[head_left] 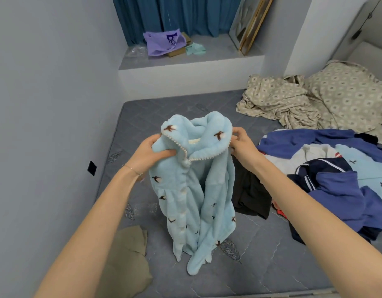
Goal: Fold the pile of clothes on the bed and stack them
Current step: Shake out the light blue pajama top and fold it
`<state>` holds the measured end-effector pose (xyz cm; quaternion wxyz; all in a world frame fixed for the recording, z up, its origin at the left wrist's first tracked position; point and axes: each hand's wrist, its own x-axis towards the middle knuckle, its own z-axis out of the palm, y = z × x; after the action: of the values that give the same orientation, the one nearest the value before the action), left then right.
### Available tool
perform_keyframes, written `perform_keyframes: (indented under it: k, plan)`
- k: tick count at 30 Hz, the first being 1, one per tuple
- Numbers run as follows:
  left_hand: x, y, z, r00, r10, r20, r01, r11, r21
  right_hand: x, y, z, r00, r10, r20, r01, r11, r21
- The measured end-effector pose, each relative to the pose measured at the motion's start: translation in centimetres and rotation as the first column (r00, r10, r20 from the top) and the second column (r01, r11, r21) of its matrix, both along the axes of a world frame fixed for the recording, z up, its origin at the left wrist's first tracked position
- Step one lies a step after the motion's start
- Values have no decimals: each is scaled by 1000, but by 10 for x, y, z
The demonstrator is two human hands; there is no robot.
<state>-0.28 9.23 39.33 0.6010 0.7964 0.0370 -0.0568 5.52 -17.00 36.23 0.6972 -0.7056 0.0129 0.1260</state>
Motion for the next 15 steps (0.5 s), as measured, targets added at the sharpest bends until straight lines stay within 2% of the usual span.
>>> perform_keyframes:
  k: [3,7,9,10,12,13,15]
  plan:
    - [-1,3,10,999,41,5,-41,997,66,-3,9,8,1000,12,9,-12,1000,-1]
    - [-6,11,18,995,97,0,-95,975,199,-14,16,28,977,129,172,-116,990,-83]
    - [-11,15,21,988,147,44,-153,963,221,-25,18,39,933,281,225,-240,952,-192]
    - [-13,17,22,983,175,64,-184,961,204,-32,20,43,905,352,238,-273,911,-308]
    - [-19,19,26,970,225,93,-237,959,155,-44,27,45,876,406,261,-220,817,-533]
    - [-21,20,28,965,238,108,-251,959,132,-49,31,45,871,381,309,-146,804,-577]
    - [-28,24,35,958,245,148,-260,961,90,-57,36,45,849,288,444,12,827,-561]
